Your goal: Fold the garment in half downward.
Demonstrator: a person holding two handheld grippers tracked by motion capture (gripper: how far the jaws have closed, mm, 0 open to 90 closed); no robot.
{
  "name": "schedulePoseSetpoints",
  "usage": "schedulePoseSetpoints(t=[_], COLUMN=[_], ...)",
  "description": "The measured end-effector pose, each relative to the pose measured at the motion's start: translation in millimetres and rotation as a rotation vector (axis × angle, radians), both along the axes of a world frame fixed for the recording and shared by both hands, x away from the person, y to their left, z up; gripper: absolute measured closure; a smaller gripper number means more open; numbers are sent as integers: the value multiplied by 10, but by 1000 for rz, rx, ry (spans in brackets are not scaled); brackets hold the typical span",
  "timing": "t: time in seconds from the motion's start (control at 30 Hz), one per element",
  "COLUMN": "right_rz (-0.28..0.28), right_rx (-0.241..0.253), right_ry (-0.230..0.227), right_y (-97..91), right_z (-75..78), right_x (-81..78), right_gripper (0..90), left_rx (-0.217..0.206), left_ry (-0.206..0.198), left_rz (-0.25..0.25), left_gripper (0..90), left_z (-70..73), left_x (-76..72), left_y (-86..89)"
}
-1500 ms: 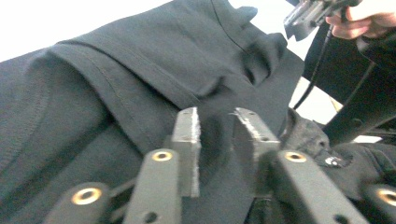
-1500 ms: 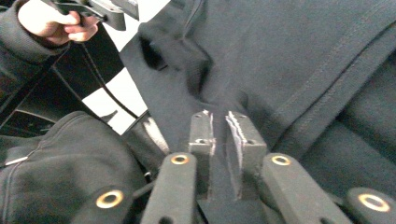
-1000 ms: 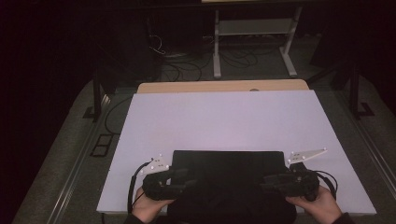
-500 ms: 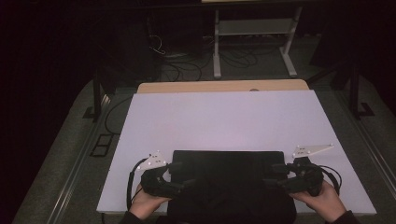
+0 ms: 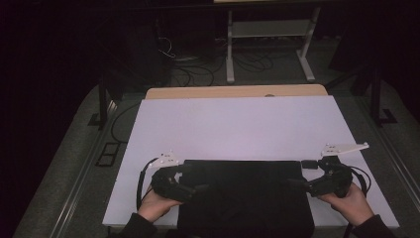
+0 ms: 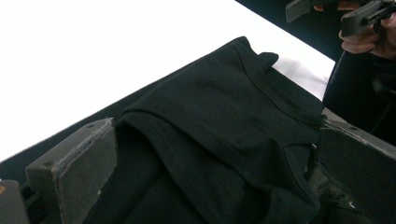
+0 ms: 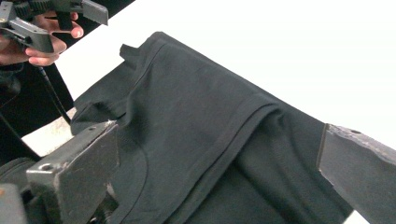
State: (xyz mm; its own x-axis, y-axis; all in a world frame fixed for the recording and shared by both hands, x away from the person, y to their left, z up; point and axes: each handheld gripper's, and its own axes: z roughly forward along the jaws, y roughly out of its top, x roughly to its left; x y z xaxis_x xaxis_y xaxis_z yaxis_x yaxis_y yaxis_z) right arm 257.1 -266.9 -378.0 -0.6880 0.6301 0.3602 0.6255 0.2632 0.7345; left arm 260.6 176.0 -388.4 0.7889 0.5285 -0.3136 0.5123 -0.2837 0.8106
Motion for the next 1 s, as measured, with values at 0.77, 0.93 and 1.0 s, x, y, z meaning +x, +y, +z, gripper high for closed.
schedulePoseSetpoints(t=[0.77, 0.93, 1.0], right_rz=[5, 1, 0], right_rx=[-57, -59, -62], right_ry=[-10, -10, -14], right_y=[-55, -64, -71], right_z=[8, -15, -27], right_x=[302, 353, 375], right_gripper=[0, 0, 0], left_rx=[29, 38, 49], left_ry=[1, 0, -7], left_rz=[26, 25, 26], left_gripper=[0, 0, 0], left_z=[0, -23, -44], left_x=[373, 420, 444], left_y=[96, 118, 129])
